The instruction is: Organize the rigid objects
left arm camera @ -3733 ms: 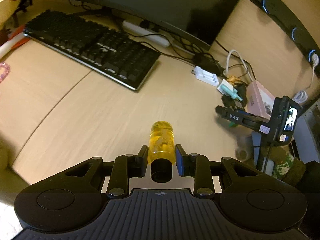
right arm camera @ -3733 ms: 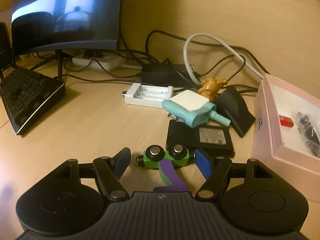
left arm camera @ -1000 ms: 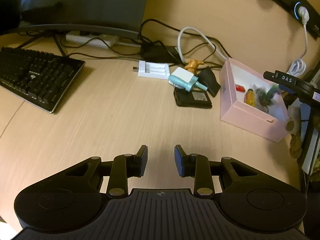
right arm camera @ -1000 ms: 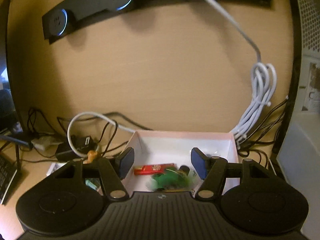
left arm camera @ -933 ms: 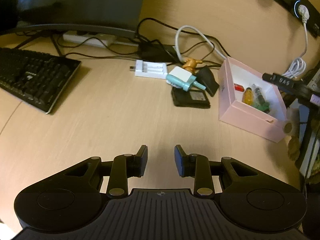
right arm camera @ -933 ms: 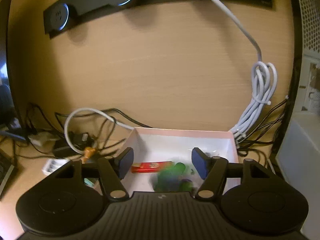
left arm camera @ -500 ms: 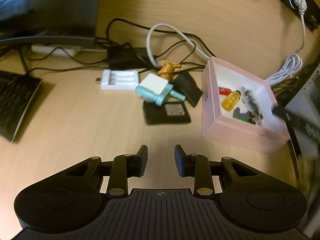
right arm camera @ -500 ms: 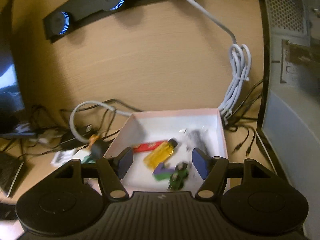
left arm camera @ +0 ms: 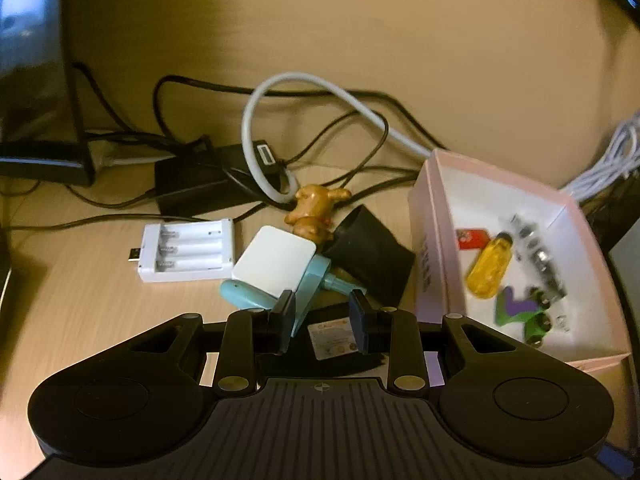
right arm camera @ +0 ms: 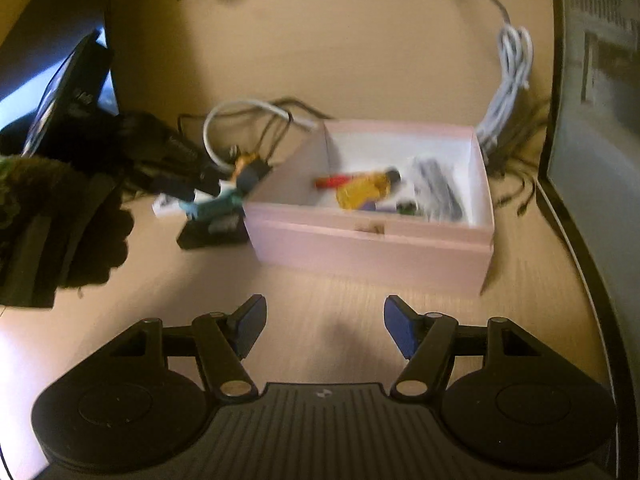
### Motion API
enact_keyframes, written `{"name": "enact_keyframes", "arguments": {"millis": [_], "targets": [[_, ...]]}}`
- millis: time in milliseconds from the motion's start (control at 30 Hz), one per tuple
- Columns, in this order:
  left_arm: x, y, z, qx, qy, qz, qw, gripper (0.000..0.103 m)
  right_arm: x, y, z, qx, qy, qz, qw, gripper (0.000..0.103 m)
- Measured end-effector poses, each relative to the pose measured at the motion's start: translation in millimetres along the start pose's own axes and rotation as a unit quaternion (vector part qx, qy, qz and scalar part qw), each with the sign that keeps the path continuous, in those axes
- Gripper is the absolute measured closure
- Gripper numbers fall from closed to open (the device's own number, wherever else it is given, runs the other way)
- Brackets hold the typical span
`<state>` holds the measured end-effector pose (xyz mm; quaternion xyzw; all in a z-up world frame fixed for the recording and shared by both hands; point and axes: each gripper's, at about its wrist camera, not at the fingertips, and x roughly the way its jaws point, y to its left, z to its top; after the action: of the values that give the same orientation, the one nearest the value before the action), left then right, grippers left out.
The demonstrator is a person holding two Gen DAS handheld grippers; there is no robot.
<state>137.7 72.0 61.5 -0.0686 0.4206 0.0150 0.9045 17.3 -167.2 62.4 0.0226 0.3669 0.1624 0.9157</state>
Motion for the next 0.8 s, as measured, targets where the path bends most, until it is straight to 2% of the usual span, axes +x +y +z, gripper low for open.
{"name": "enact_keyframes", "arguments": {"millis": [133,233,500,633,700,800], "targets": [[3.6,0.0,-4.5,0.027,-0.009,0.000,0.9996,0.070,7.2,-5.5,-6.4,0.002,0.014,-0.019,1.000,0.037],[4.3,3.1,-7.3,0.038,-0.001,0.010,0.9992,0.070,14.1,-10.0,-9.8,0.001,0.020,-0.025,0.999,0.037],[3.8,22.3,-21.7,0.020,0.014,0.012,0.9996,0.070,27.4,-12.5,-16.8,0.024,0.063,-0.026,0.997,0.036],[4.5,35.1,-23.1,0.006,0.016,0.020,0.9997,0.070,27.5,-7.6,-18.4,0.016,0.061,-0.034,0.997,0.035],[2.7,37.6,-21.2,0.002,0.011,0.010,0.9999,0.070,29.1,-4.6,-18.6,0.009,0.059,-0.039,0.997,0.033],[-3.8,32.0,-18.9,0.017,-0.009,-0.044,0.9989,0.070,32.4,0.3,-19.2,0.000,0.057,-0.044,0.997,0.027]]}}
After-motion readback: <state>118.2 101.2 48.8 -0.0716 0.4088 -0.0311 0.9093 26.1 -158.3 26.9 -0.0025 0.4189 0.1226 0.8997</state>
